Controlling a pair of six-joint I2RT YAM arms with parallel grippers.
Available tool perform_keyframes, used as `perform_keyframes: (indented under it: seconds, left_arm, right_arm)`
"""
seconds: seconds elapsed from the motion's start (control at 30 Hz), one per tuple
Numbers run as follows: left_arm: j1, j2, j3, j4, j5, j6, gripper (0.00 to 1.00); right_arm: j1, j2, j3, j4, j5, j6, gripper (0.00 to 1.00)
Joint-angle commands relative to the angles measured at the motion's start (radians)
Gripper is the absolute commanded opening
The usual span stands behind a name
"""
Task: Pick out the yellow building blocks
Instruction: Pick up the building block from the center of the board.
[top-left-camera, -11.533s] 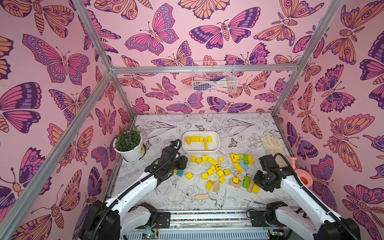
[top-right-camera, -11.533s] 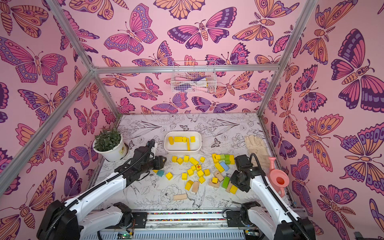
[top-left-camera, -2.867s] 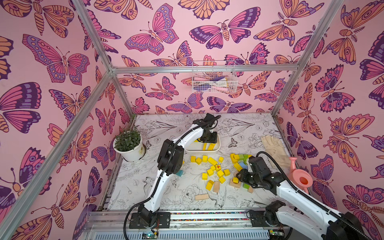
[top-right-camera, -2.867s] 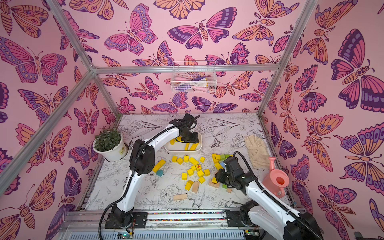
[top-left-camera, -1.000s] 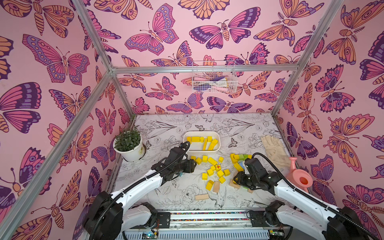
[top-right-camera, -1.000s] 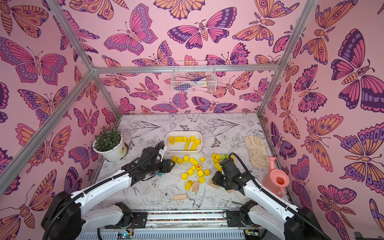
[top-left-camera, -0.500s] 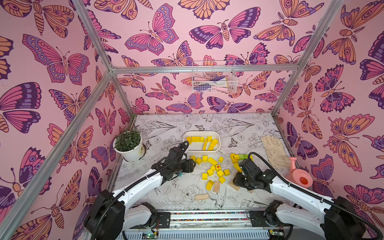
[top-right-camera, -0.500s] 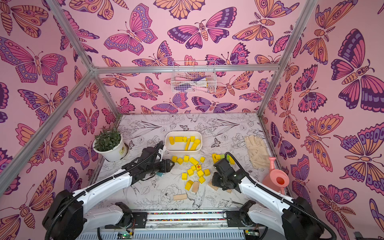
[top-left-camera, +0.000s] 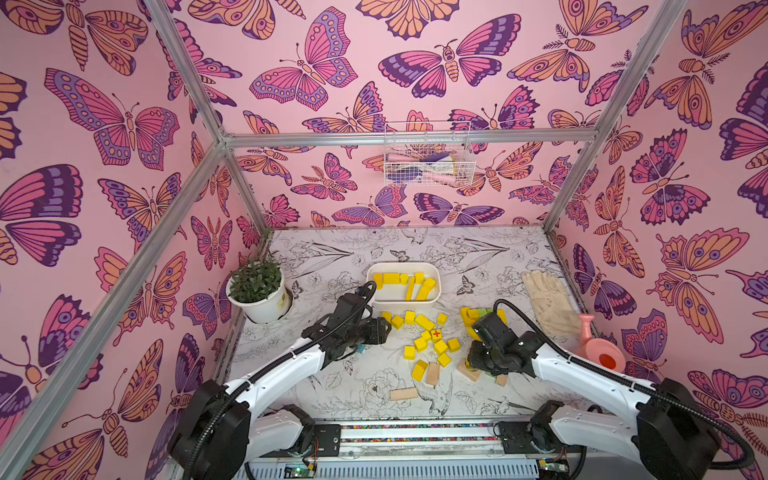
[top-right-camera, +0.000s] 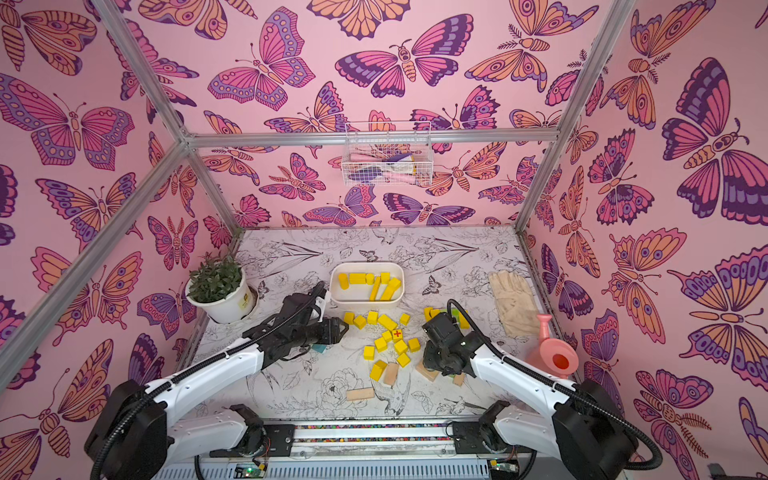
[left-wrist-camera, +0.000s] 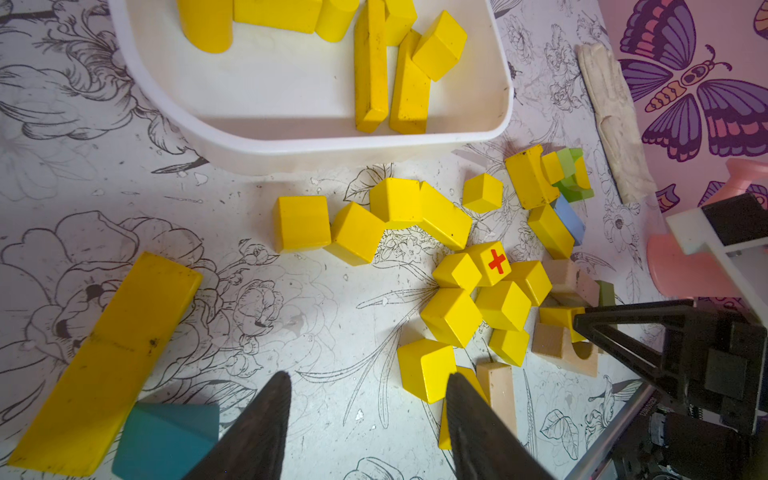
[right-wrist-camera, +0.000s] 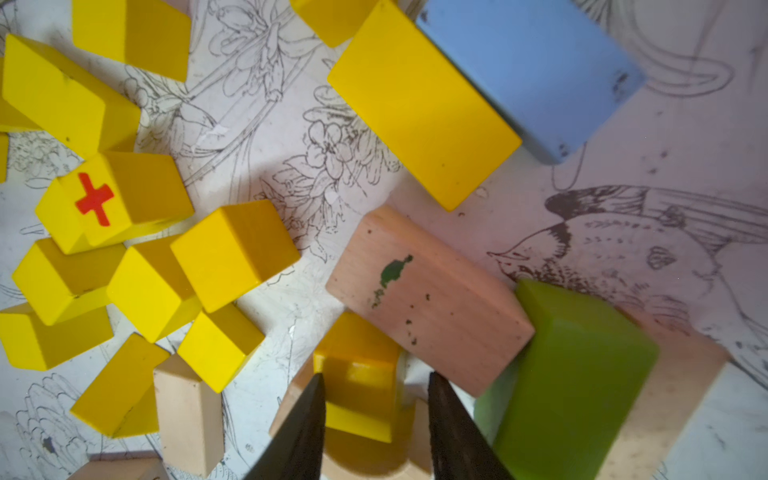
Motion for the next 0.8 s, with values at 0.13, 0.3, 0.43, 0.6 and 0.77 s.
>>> perform_keyframes:
  seconds: [0.13, 0.3, 0.43, 0.6, 0.77]
  left_arm:
    - [0.011, 0.001, -0.015, 0.017, 0.014, -0.006, 0.60]
    - [0.014, 0.009, -0.011, 0.016, 0.020, -0.006, 0.60]
    - [0.017, 0.002, -0.016, 0.018, 0.025, -0.008, 0.60]
    - [0.020, -0.003, -0.021, 0.023, 0.033, -0.011, 0.60]
    - [0.021, 0.009, -0.015, 0.023, 0.035, -0.009, 0.60]
  right_arm:
    - [0.018, -0.026, 0.005, -0.022, 0.055, 0.035, 0.41]
    - [0.020, 0.011, 0.012, 0.021, 0.006, -0.002, 0.43]
    - [0.031, 0.038, 0.033, 0.012, 0.009, -0.010, 0.44]
    - [0.043, 0.060, 0.046, 0.006, 0.018, -0.011, 0.46]
    - [0.050, 0.072, 0.054, 0.002, 0.025, -0.008, 0.47]
